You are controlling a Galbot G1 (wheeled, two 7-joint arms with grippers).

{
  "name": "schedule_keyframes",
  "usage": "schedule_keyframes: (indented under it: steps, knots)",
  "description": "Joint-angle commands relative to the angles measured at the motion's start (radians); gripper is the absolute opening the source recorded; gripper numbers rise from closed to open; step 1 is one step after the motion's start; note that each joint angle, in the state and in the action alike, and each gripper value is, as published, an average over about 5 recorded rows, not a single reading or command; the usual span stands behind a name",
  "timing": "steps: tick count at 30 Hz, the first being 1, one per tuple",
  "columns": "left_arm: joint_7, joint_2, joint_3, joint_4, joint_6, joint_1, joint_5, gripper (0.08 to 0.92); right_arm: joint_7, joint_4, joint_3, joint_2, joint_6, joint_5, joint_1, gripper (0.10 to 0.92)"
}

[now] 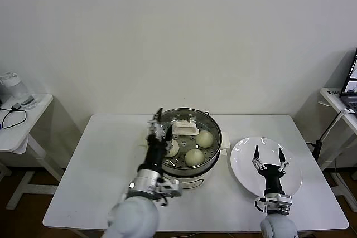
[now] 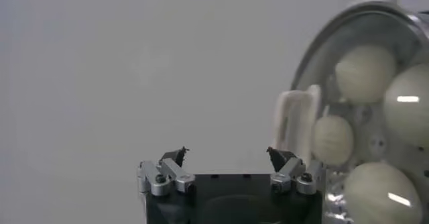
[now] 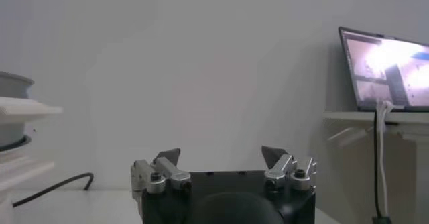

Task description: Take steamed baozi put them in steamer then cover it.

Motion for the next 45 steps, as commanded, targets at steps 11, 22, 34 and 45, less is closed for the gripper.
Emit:
schedule_keyframes:
  steps: [11, 22, 34, 45]
  knots:
    - [-0.183, 0.029, -0.586, 0.134, -0.666, 0.335, -1.225, 0.823, -0.02, 0.11, -0.056, -0.014, -0.119, 0.15, -0.059, 0.823]
    - [-0.129, 0.021, -0.585, 0.203, -0.773, 0.392, -1.179, 0.823, -0.02, 0.152, -0.04, -0.014, -0.134, 0.163, -0.094, 0.823]
    - [-0.141, 0.019, -0.568, 0.232, -0.79, 0.397, -1.119, 0.823, -0.016, 0.197, -0.035, -0.011, -0.156, 0.152, -0.13, 0.823]
    - [-0.141, 0.016, -0.554, 0.237, -0.785, 0.396, -1.112, 0.823, -0.014, 0.213, -0.022, -0.029, -0.155, 0.151, -0.151, 0.823]
